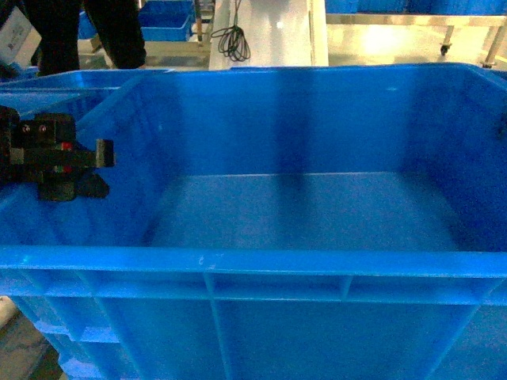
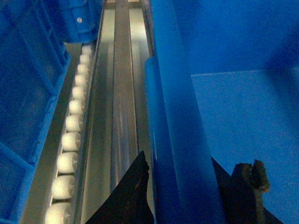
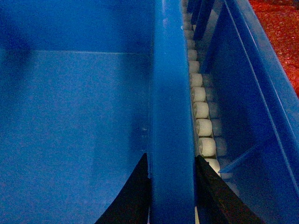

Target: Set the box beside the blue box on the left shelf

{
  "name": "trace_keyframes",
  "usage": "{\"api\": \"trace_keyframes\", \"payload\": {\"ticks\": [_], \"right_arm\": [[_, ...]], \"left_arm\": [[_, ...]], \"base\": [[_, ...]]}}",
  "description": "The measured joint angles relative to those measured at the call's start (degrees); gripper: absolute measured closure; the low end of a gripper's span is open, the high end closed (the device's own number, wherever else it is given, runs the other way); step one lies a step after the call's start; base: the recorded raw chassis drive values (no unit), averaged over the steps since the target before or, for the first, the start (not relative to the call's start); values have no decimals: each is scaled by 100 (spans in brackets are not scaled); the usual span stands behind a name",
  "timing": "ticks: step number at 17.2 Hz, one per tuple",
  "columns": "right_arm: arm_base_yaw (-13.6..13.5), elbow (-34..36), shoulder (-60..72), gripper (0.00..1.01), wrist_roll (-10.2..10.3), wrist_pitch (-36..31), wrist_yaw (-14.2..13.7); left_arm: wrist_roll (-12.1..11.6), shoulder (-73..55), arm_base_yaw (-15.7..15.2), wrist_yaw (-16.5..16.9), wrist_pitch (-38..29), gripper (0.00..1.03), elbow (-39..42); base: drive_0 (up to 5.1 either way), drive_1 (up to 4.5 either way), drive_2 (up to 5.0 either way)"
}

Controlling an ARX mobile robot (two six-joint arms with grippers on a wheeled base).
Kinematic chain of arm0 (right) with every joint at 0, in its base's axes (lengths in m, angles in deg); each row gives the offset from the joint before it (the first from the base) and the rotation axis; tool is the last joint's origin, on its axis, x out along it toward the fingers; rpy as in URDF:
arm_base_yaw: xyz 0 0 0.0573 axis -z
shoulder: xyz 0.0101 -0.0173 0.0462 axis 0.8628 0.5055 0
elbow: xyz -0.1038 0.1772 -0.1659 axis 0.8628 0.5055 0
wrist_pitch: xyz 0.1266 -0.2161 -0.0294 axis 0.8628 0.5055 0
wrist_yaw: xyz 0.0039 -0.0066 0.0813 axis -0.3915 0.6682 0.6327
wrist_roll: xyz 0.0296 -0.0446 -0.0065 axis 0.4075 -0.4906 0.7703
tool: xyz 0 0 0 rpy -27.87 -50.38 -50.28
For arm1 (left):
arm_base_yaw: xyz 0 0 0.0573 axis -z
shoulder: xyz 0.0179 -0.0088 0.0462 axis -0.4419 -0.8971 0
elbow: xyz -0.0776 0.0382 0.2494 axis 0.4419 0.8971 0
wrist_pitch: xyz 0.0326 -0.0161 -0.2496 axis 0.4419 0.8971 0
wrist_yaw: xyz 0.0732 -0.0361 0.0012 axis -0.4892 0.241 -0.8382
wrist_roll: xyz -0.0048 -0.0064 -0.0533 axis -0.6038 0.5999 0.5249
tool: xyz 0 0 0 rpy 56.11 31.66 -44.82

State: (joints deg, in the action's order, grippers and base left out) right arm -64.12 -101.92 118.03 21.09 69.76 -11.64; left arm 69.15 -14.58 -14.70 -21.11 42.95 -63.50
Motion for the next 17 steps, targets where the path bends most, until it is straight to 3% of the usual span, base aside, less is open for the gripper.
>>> {"api": "trace_keyframes", "payload": {"ticks": [6,11,12,13,14,15,16,17], "right_arm": [[-120,-17,109,81,-83,192,-133],[-273,-26,140,81,96,295,-116],[-411,107,179,81,271,363,-114],[-402,120,256,75,232,96,-175],[-369,352,208,40,9,-717,151],[-332,474,26,15,7,-1611,254],[-330,468,-46,4,7,-1639,249],[-323,468,-50,1,9,-1631,249]], "left_arm": [[-7,-334,-50,72,20,73,-94],[-245,-457,-302,103,192,73,-256],[-511,-470,-446,205,251,73,-321],[-503,-483,-404,166,-201,62,-173],[-400,-481,-293,-221,-798,31,-83],[-125,-146,-273,7,-1189,5,-7],[-35,66,-267,55,-1427,4,4],[-13,131,-267,57,-1469,5,4]], "base": [[0,0,0],[0,0,0],[0,0,0],[0,0,0],[0,0,0],[0,0,0],[0,0,0],[0,0,0]]}}
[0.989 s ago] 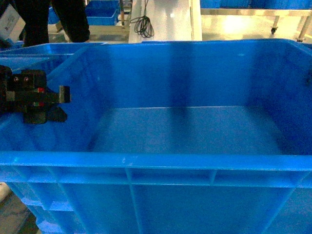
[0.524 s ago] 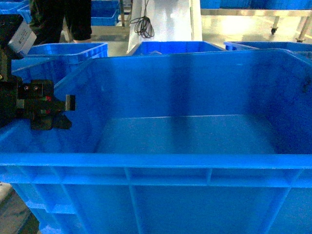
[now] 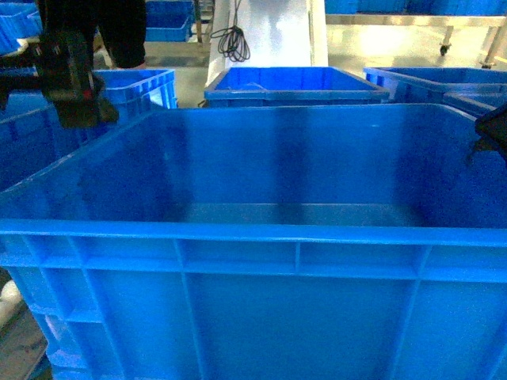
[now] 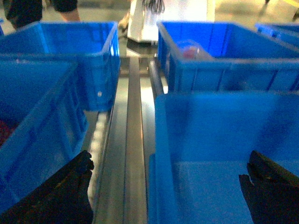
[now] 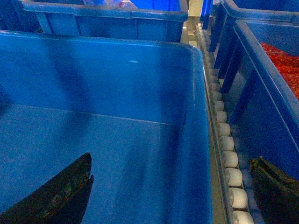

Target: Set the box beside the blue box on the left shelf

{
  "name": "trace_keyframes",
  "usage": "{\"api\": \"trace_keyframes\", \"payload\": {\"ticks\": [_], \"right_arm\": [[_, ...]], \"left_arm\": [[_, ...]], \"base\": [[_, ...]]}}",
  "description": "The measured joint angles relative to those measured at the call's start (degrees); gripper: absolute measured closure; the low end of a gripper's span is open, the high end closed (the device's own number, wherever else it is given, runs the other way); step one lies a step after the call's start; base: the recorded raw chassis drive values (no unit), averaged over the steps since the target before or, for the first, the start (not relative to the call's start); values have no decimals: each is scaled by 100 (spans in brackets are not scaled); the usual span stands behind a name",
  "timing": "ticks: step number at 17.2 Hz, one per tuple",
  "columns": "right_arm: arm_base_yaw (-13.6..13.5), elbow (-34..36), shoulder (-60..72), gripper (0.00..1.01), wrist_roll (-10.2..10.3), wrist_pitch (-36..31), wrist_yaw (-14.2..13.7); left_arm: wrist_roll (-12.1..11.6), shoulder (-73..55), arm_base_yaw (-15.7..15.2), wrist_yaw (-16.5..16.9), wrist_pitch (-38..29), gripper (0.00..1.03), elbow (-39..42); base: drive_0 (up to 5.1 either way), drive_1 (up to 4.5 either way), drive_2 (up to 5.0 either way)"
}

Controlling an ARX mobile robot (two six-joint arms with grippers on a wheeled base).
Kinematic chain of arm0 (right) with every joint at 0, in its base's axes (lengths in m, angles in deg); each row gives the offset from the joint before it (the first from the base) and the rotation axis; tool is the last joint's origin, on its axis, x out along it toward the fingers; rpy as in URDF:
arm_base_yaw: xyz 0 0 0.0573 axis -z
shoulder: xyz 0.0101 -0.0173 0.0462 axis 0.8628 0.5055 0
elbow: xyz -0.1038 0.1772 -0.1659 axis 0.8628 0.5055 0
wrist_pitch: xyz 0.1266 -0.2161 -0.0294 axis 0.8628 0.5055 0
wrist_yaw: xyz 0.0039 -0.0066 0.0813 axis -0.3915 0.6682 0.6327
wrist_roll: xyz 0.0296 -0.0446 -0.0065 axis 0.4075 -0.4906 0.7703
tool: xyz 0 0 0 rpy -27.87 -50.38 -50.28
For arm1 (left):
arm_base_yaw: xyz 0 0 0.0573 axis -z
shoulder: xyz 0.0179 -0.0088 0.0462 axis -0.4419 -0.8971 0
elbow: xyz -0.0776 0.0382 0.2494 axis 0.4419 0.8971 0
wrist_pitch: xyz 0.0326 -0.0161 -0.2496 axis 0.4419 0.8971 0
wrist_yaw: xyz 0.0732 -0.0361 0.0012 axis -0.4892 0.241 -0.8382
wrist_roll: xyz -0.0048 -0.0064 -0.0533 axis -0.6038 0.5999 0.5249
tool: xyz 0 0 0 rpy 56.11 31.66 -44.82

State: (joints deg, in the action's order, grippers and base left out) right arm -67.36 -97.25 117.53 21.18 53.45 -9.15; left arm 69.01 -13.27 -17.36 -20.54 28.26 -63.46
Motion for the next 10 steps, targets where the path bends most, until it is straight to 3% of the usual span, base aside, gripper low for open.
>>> {"api": "trace_keyframes", "payload": {"ticks": [10], "right_arm": [[26,7,7,3,-2,22,0]], "left_arm": [[98,7,9,-17,-7,5,37]], "base": [[0,0,0]]}}
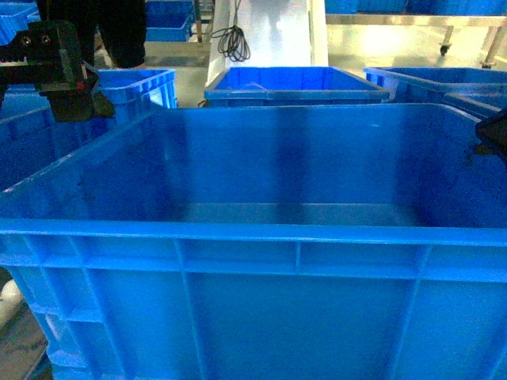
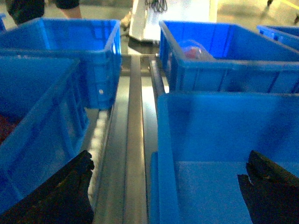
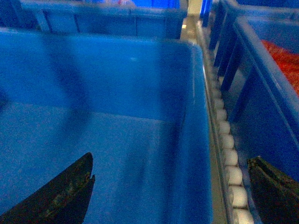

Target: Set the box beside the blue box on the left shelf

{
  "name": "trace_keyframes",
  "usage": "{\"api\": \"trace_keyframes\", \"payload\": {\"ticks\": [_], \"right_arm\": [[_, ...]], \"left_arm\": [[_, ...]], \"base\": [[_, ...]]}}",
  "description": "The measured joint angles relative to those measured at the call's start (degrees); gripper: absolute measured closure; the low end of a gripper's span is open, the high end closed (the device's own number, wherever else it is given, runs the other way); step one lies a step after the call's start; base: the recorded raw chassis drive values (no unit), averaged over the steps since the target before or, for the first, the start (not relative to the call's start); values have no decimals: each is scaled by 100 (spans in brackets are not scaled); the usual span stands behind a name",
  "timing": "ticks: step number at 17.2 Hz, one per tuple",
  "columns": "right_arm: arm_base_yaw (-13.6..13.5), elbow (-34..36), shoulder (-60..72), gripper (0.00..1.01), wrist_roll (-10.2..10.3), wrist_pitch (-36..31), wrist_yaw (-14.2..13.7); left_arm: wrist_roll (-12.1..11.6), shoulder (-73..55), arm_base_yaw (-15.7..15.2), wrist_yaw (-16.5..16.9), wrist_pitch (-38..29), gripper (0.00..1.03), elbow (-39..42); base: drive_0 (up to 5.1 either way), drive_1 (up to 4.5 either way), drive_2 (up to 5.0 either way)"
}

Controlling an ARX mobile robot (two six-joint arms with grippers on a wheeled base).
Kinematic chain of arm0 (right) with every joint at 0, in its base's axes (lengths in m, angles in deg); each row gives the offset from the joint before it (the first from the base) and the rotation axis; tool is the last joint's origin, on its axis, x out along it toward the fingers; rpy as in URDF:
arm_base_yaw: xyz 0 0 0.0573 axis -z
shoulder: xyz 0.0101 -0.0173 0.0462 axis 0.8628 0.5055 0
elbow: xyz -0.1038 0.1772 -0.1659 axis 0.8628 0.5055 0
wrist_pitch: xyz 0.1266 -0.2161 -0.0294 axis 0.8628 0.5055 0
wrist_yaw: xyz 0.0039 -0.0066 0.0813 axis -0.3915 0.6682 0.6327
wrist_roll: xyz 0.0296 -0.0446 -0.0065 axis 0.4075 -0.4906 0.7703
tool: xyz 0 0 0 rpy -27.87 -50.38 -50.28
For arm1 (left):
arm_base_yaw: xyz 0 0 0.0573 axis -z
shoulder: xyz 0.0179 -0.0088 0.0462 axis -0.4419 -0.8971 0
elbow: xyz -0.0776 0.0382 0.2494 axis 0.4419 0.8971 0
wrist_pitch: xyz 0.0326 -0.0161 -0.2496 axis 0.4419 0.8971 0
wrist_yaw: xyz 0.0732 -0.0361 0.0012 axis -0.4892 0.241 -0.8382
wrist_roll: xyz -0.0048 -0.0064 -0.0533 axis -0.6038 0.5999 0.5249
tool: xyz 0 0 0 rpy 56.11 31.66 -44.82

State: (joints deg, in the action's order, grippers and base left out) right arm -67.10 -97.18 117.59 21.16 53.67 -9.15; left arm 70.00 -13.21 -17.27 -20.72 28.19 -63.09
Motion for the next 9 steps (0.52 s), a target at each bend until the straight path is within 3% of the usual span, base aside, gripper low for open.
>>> {"api": "trace_keyframes", "payload": {"ticks": [1,2,4,8,9], "right_arm": [[-2,389,144,11,-11,-1467,-249],[42,898,144,22,-13,-2498,-302],[203,1812,-328,48,-13,-3637,-258],[433,2675,-1351,98,-15,-3460,2],[697,2817,-1639,100,-35,-3390,278]], "left_arm": [[-142,-35,-22,-282,-1150,17,363],[-245,192,-76,-249,-1722,30,894],[-284,697,-282,-181,-1978,53,1587],[-282,1703,-476,57,-1906,101,2553],[-291,1974,-527,116,-1810,101,2736]], "base": [[0,0,0],[0,0,0],[0,0,0],[0,0,0],[0,0,0]]}}
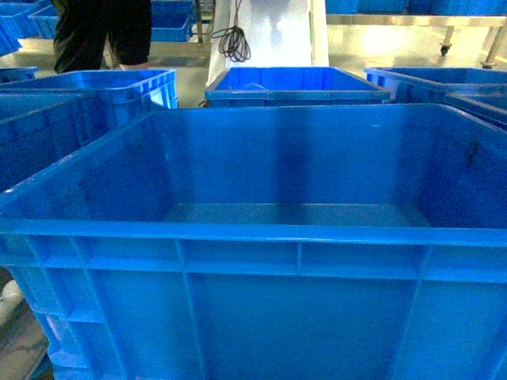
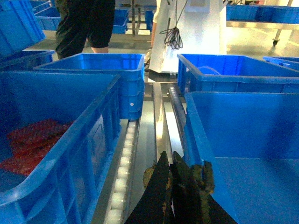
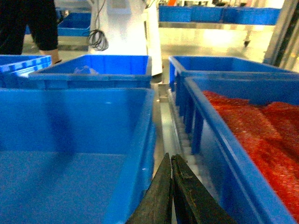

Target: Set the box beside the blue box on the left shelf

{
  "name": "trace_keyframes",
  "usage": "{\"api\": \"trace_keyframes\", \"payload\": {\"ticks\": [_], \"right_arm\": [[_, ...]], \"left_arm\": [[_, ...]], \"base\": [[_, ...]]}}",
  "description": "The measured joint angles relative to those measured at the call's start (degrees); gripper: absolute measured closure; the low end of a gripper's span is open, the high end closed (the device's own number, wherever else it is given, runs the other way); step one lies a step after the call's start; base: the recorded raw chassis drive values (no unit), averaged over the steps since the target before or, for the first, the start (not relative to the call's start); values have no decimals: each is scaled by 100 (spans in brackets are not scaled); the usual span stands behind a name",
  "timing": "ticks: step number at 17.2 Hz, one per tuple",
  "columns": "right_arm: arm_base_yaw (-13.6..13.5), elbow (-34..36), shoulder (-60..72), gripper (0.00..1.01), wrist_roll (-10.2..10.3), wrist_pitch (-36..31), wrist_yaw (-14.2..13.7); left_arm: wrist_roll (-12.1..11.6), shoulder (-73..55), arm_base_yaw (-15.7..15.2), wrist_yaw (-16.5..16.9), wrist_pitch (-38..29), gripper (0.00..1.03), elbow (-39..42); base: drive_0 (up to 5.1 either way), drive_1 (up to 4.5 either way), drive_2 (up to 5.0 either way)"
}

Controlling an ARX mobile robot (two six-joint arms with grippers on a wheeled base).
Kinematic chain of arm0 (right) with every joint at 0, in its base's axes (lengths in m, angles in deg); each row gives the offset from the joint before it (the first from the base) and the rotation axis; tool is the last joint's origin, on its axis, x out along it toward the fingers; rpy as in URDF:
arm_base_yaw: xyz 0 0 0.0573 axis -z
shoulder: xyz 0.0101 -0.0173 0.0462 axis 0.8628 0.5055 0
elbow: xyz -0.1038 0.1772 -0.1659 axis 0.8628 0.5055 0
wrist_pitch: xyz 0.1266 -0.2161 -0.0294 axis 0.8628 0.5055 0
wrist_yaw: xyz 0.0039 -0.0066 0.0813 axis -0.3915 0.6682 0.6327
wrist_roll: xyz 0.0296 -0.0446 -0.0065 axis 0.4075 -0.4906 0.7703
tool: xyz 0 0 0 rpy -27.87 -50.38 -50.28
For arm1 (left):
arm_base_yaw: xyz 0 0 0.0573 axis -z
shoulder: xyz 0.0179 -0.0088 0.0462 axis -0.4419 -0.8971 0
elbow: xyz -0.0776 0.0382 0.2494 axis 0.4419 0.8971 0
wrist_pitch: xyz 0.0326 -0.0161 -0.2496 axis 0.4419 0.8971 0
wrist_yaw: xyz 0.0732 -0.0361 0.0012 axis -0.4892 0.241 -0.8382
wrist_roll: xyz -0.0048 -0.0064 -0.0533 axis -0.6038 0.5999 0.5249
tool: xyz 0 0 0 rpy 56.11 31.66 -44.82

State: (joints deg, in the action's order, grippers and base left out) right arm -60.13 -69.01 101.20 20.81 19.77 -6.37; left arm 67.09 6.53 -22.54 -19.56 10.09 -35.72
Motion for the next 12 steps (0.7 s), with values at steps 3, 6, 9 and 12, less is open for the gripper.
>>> {"api": "trace_keyframes", "payload": {"ticks": [3,6,9,12], "right_arm": [[76,363,-780,100,0,398,33],[76,811,-1233,100,0,531,35],[76,881,-2308,100,0,1349,33],[76,885,-3169,100,0,2124,33]], "left_arm": [[-4,778,-382,345,352,101,413],[-11,1224,-369,372,407,101,868],[-11,2304,-372,372,1241,101,1014],[-13,3176,-372,374,2039,101,1019]], "base": [[0,0,0],[0,0,0],[0,0,0],[0,0,0]]}}
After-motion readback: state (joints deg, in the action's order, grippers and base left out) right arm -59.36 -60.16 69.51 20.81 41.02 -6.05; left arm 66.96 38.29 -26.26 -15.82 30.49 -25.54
